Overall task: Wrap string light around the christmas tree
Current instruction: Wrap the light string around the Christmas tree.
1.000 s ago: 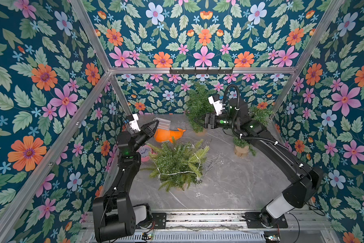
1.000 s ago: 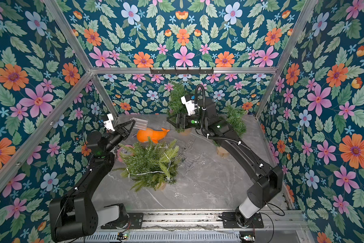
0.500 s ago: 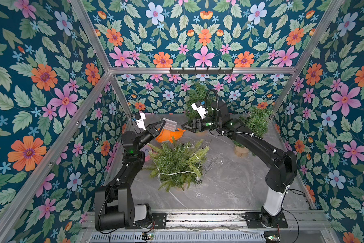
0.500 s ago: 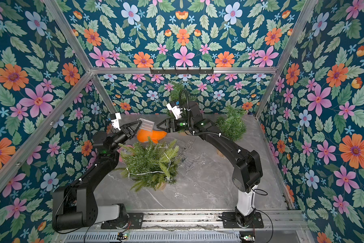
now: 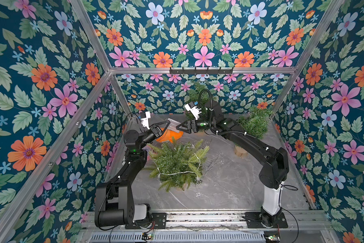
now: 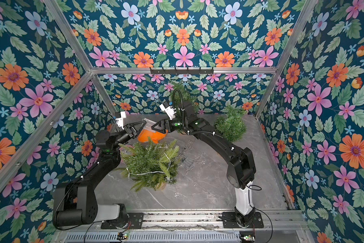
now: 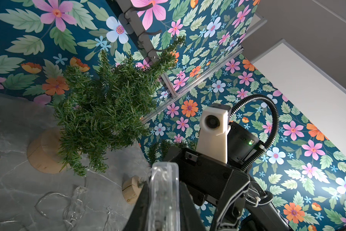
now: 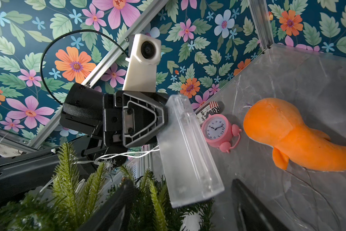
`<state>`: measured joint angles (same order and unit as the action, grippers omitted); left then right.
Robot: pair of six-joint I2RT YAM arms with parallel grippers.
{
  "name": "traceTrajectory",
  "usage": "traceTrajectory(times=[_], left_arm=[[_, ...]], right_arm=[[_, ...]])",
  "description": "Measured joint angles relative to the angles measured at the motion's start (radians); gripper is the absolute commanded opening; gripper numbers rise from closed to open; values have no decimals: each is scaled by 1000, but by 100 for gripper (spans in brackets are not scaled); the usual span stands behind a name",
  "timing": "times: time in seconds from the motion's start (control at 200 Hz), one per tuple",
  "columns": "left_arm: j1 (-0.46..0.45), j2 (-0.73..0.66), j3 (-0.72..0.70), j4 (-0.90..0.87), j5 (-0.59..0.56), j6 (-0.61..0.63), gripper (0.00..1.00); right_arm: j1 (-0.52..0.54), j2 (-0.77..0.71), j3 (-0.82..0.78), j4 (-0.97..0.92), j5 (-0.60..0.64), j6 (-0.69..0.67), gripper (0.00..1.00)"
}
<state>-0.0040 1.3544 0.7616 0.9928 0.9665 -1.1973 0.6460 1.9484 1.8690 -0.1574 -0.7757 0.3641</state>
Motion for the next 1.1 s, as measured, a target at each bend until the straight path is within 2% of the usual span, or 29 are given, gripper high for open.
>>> traceTrajectory(times=[0.255,0.54,0.665,0.95,1.045,1.1], left_arm=[[-6,5,2,22,14,-26,0],[-12,15,6,71,25,-74,0],[-14,17,9,89,31,-79,0],[-13,47,19,161,68,-59,0],[-14,36,34,132,79,-28,0],[-16,24,44,95,84,-3,15]], right_arm=[[10,21,13,13,-23,4,71],[11,14,-8,65,-54,31,56],[8,3,-19,80,-60,37,44],[2,-20,-31,56,-59,80,6],[3,-39,-41,49,-50,80,4],[3,-51,-53,51,-48,79,4]])
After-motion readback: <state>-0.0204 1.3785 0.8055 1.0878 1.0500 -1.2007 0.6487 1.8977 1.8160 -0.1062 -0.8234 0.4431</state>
